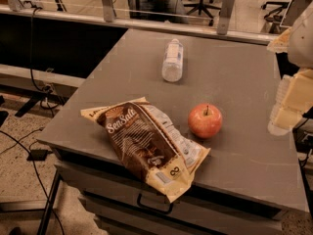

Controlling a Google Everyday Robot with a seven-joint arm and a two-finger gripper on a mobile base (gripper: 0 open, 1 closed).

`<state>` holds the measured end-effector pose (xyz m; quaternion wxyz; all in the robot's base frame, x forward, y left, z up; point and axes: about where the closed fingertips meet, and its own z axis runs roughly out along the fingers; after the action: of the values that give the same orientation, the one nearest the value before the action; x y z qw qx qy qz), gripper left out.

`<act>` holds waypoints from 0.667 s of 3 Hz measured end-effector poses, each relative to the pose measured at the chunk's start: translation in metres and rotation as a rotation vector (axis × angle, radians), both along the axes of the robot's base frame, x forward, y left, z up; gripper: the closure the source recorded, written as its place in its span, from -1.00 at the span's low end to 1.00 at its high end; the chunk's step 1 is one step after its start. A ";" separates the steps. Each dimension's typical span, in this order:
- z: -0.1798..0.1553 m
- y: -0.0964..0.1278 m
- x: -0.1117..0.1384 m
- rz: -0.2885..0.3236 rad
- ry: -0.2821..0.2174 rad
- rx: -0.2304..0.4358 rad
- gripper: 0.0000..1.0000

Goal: Place blue plastic bottle upright

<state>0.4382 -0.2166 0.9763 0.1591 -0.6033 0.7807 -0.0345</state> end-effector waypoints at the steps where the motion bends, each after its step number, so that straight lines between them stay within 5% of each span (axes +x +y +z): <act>1: 0.000 0.000 0.000 0.000 0.000 0.000 -1.00; 2: 0.007 0.006 0.035 -0.010 -0.040 0.018 -1.00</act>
Offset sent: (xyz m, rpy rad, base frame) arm 0.0556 0.0090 0.0112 0.0348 -0.0500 -0.0127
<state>0.4728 -0.2108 0.9835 0.1802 -0.5970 0.7807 -0.0404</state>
